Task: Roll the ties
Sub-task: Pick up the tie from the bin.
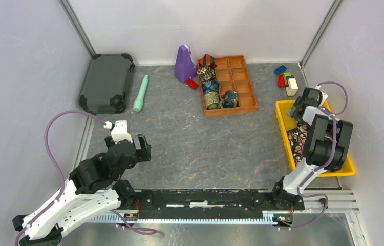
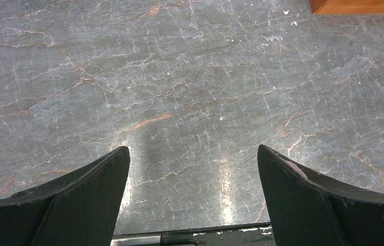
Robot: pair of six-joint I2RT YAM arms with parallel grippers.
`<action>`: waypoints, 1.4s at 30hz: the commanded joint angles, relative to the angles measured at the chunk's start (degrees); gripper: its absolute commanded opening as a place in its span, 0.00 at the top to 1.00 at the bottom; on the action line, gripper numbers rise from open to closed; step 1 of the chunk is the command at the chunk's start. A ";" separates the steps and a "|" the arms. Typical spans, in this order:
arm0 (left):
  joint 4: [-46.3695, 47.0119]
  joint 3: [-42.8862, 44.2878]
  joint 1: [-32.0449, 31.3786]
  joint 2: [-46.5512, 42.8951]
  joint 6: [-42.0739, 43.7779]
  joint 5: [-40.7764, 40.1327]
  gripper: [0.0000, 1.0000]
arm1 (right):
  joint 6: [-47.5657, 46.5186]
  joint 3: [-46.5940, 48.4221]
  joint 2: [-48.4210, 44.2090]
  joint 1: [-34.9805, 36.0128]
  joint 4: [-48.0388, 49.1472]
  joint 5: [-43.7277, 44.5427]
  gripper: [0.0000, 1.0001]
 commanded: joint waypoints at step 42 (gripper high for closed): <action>2.16 -0.32 0.13 -0.04 -0.97 -1.02 0.00 | -3.68 14.28 -29.66 1.95 -5.39 -29.22 1.00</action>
